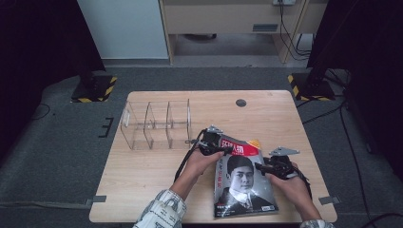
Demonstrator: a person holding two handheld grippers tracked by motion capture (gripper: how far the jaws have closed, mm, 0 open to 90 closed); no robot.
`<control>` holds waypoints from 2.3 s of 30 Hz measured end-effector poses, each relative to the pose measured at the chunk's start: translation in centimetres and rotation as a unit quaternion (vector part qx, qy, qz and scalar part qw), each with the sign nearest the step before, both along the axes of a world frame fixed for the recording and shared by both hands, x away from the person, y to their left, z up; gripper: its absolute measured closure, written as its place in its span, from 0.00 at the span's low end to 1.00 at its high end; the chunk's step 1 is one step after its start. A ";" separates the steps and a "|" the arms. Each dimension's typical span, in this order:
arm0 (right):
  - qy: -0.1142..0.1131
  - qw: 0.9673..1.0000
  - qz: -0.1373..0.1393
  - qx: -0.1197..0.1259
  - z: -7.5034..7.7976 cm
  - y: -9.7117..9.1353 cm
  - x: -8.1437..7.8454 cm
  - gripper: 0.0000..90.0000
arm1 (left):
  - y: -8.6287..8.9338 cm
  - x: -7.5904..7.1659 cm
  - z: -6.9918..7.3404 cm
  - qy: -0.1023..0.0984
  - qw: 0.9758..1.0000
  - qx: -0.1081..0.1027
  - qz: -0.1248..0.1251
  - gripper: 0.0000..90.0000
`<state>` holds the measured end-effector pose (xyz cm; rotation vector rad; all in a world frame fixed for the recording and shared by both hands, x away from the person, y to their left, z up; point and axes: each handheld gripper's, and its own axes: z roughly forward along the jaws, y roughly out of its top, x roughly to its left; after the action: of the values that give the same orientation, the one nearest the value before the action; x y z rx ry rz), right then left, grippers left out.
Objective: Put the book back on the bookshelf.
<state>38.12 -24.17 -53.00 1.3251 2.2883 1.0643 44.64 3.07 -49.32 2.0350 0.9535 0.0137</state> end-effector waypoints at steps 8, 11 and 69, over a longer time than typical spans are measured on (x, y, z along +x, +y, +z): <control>-0.002 1.000 0.009 -0.001 0.0 0.2 0.0 0.58 | -0.3 0.4 -0.2 0.000 1.000 0.003 -0.003 0.71; -0.002 1.000 0.011 -0.002 0.0 0.4 0.0 0.58 | -0.4 0.5 -0.1 0.001 1.000 0.000 -0.006 0.70; -0.031 0.997 -0.075 0.005 1.3 -3.4 -0.2 0.55 | -0.1 -0.8 4.6 -0.004 0.998 -0.057 -0.015 0.96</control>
<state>37.90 -27.59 -51.68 1.4221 2.1064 1.0531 43.82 3.00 -44.68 1.9432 0.8985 -0.0475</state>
